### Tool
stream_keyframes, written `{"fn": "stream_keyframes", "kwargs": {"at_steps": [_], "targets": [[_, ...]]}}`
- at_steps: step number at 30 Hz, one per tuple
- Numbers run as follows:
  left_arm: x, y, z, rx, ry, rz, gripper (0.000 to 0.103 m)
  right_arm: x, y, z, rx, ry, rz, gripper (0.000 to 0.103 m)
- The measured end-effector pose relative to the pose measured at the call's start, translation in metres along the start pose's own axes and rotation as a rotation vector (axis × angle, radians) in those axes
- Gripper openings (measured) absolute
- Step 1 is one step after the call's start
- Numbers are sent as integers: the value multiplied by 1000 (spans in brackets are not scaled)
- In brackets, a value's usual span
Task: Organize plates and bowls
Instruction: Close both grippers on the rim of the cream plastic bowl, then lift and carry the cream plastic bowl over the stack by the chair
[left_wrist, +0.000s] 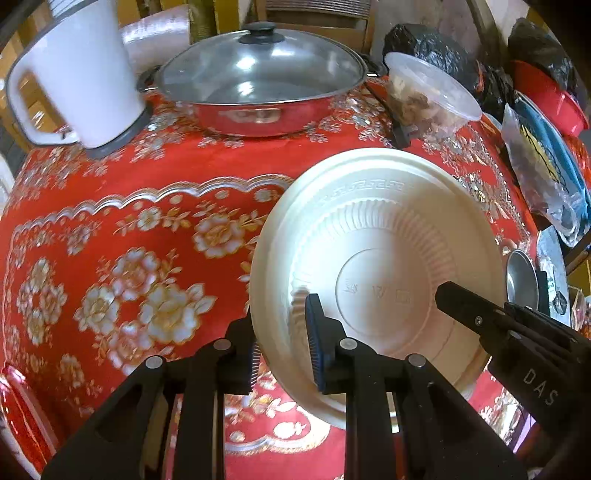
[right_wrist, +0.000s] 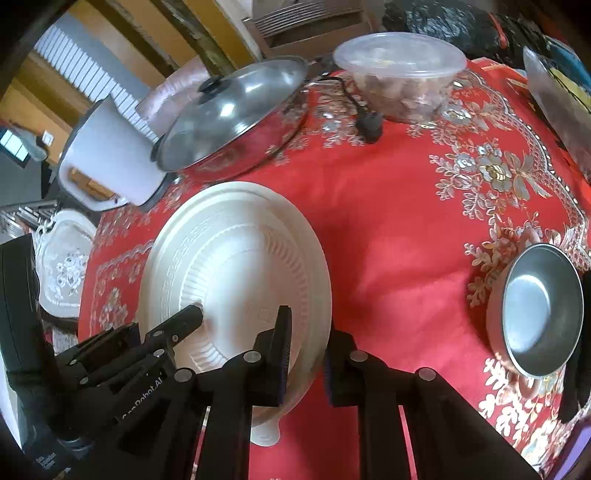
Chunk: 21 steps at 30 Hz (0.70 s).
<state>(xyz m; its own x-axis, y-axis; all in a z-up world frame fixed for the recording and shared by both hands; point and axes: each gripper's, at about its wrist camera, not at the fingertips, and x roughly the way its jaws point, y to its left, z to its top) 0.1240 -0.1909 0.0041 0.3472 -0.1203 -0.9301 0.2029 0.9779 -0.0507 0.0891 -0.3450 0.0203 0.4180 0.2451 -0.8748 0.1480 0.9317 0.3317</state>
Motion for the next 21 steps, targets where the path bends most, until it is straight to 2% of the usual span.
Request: {"fn": "stream_keyframes", "kwargs": {"at_steps": [13, 21], "targets": [[-40, 71, -40, -127, -30, 36, 19, 3, 80, -26, -154, 38, 30, 18], [-65, 128, -65, -222, -57, 90, 19, 10, 151, -46, -266, 56, 81, 19]]}}
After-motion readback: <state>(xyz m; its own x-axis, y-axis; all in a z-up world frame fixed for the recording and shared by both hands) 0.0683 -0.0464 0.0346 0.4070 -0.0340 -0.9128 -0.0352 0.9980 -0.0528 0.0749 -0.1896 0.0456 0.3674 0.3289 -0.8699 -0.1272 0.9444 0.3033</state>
